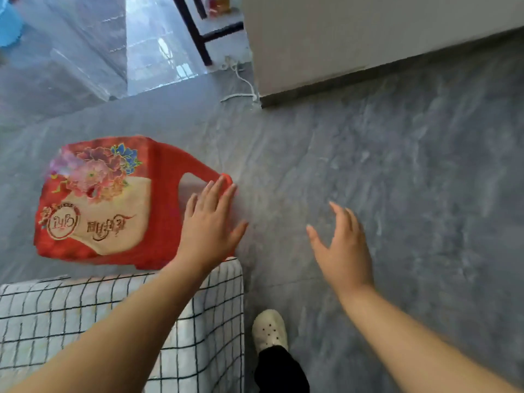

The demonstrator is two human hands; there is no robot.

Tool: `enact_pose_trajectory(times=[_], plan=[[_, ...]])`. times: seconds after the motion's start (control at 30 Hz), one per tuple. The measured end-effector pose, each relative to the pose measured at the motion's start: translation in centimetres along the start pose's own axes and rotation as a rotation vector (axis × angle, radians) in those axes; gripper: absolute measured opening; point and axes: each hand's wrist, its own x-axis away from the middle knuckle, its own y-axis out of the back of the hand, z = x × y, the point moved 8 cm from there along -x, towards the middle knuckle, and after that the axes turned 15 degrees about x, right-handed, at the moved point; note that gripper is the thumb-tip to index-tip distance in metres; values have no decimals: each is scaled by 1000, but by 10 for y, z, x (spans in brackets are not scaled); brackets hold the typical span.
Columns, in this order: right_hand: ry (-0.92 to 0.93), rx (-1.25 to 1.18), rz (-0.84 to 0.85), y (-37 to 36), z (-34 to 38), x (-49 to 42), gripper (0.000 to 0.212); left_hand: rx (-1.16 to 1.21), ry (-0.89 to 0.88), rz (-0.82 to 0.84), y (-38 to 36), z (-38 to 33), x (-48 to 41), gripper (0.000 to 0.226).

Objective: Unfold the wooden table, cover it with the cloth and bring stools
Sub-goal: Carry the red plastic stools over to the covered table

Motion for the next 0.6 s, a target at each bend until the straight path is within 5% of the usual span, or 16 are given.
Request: enact_pose_trajectory(times=[0.3,0.6], plan=[[-245,222,-244,208,-322,126,60,-16,-376,172,-126,-378,51,66],[-861,407,-273,319,-574,406,61,-54,-837,419,-278,-653,211,65]])
